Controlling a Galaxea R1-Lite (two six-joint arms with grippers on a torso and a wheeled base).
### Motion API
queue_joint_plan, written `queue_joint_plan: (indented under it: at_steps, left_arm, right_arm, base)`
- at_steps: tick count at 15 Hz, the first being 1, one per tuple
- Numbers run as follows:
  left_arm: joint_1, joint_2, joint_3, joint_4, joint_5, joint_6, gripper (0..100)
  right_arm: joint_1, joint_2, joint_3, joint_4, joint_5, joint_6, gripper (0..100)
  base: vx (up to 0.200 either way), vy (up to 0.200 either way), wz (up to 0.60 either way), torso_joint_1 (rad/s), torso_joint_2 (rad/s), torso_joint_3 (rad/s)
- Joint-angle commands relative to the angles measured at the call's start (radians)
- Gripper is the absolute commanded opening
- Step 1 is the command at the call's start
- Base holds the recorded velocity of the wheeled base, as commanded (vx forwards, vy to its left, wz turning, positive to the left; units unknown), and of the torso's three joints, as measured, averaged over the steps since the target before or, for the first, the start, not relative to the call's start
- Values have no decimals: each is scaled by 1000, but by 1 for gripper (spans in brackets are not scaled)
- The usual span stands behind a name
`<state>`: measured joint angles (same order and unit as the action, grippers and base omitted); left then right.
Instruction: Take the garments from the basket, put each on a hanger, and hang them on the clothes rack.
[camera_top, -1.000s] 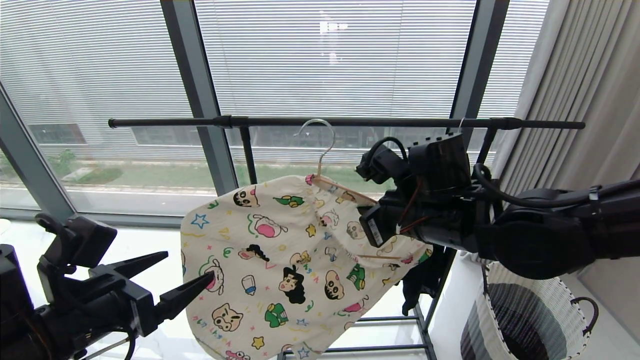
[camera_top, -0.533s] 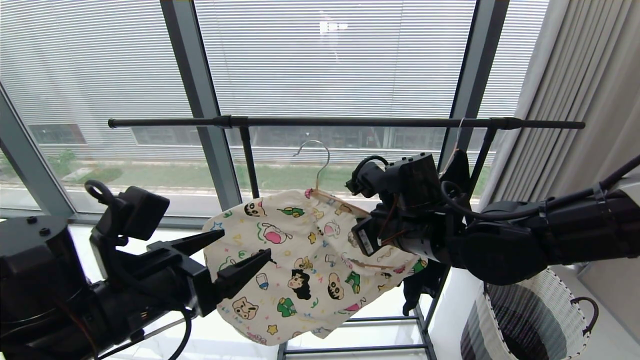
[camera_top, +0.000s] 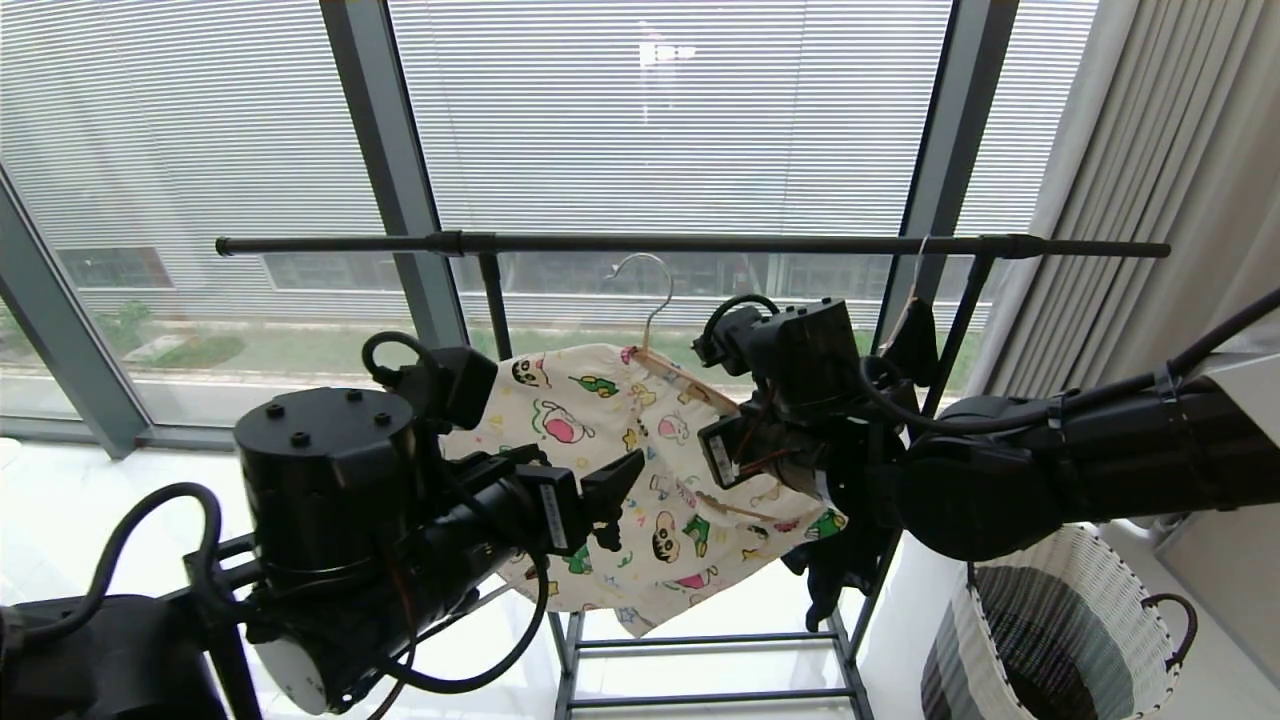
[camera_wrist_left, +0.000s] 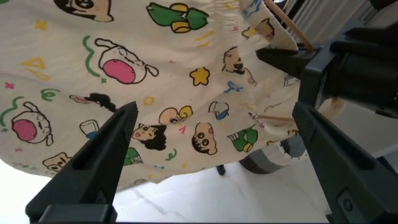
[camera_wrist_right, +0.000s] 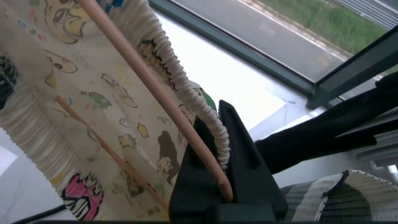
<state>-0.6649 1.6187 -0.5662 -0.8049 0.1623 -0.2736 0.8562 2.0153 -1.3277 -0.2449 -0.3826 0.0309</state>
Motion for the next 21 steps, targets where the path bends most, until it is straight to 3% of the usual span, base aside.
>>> queue_joint_plan:
  at_steps: [1,4,6,15,16,21]
  left_arm:
    - [-10,95,-50,0,13,-1,100]
    - [-4,202,-133,0,144,-1,100]
    - [1,242,-167,0,187,-1,100]
    - [48,268,-216,0,263,-1,100]
    - [54,265,-216,0,263,-1,0]
    - [61,230,-153,-2,263,37,0]
  right_arm:
    - [11,5,-2,-2,-2,0,0]
    - [14,5,-7,-4,-7,0,0]
    - [15,6,-15,-4,-18,0,0]
    - [29,11,-8,-4,-48,-2,0]
    - [29,13,-8,-4,-48,-3,0]
    - [27,13,-8,-4,-56,-3,0]
  base:
    - [0,0,0,0,0,0]
    - [0,0,0,0,0,0]
    - [0,0,0,0,0,0]
    - [0,0,0,0,0,0]
    - [0,0,0,0,0,0]
    - [0,0,0,0,0,0]
